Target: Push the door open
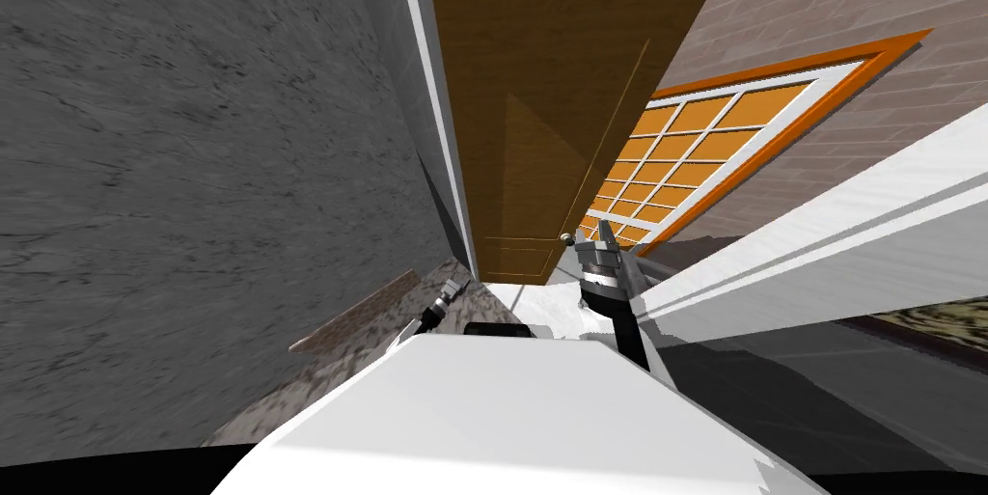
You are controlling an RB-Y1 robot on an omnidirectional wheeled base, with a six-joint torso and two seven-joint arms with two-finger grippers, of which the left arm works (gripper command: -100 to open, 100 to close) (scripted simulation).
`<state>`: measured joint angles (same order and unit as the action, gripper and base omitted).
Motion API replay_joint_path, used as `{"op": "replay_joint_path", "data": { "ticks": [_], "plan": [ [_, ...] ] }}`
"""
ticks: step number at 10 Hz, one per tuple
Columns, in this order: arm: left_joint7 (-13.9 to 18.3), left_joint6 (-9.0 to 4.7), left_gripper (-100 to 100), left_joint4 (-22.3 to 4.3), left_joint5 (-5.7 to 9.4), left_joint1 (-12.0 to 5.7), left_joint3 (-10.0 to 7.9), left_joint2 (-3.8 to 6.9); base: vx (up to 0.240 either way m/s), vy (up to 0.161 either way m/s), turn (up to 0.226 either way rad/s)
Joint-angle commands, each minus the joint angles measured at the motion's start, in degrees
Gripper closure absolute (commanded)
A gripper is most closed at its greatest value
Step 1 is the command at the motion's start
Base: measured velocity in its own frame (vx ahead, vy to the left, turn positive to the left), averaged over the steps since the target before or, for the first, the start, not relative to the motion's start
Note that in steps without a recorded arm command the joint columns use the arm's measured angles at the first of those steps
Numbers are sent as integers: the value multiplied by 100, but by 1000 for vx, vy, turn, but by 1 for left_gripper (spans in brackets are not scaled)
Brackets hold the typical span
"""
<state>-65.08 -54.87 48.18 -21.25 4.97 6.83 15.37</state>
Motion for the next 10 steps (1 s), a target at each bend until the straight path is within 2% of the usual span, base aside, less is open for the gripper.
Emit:
{"op": "replay_joint_path", "data": {
  "ticks": [1, 4, 5, 10],
  "plan": [
    [42, -13, -100, 120, -72, 84, 79, 24, 253, -21, 167],
    [98, -79, -100, 261, -217, 201, 233, 57, 237, -39, 162],
    [98, -79, -100, 261, -217, 201, 233, 57, 166, -50, 71],
    [179, -176, -100, 466, -427, 373, 458, 106, 167, -53, 116]
  ]
}}
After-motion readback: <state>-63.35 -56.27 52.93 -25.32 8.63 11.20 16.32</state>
